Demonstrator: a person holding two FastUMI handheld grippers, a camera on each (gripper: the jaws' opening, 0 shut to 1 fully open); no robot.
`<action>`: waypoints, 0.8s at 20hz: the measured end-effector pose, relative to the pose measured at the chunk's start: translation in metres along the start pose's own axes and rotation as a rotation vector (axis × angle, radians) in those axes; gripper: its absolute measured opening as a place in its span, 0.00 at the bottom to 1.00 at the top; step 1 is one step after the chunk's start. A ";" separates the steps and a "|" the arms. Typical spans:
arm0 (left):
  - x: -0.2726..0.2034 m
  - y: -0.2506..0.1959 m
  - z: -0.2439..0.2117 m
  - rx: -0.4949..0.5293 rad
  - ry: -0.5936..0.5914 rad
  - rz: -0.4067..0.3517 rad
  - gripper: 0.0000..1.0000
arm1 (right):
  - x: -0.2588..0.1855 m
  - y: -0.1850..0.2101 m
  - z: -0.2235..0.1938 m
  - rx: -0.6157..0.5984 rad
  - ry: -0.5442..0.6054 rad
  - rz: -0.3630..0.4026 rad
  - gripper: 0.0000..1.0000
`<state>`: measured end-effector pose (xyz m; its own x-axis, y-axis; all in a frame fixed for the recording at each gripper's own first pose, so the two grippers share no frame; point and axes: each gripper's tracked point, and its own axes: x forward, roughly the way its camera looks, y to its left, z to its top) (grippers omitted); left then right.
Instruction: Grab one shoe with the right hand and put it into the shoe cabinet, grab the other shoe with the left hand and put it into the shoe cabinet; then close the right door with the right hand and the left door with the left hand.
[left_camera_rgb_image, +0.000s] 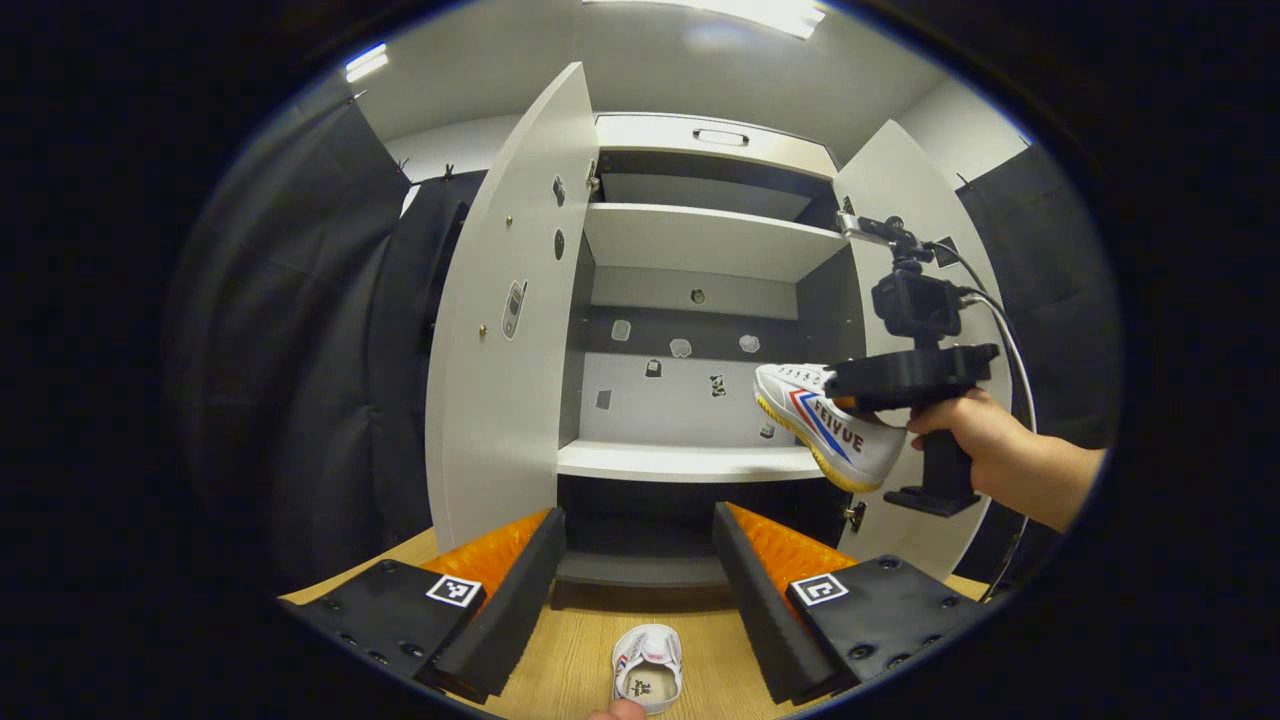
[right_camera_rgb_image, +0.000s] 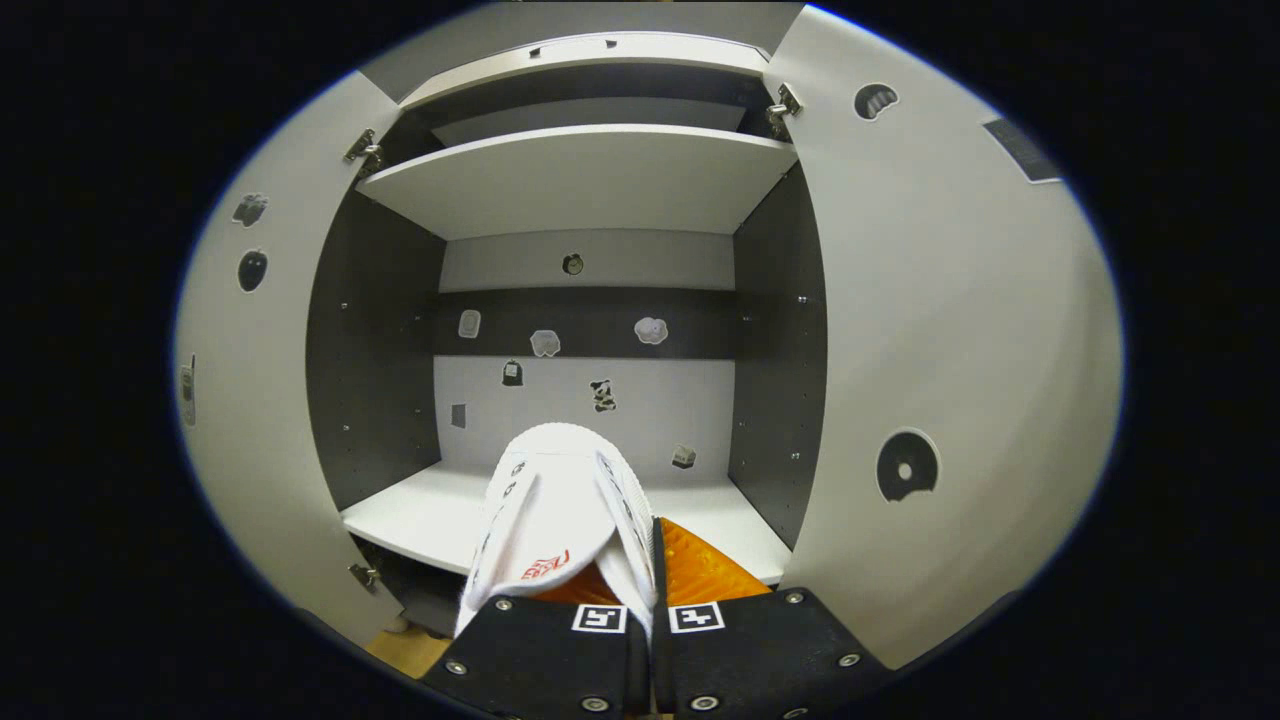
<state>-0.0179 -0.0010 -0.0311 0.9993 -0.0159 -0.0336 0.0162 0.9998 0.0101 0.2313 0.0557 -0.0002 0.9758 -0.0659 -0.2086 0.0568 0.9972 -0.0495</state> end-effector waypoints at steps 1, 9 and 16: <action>0.000 0.001 -0.002 -0.001 0.003 0.001 0.96 | 0.018 -0.002 0.003 -0.014 0.003 -0.018 0.01; 0.009 0.007 -0.006 -0.019 0.015 0.010 0.96 | 0.155 -0.005 -0.041 -0.145 0.204 -0.116 0.01; 0.015 0.017 -0.014 -0.019 0.035 0.028 0.96 | 0.179 -0.009 -0.073 -0.057 0.331 -0.129 0.04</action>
<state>-0.0034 0.0154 -0.0457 0.9976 0.0118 -0.0683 -0.0123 0.9999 -0.0072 0.3903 0.0321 -0.1080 0.8396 -0.2083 -0.5017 0.1536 0.9769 -0.1484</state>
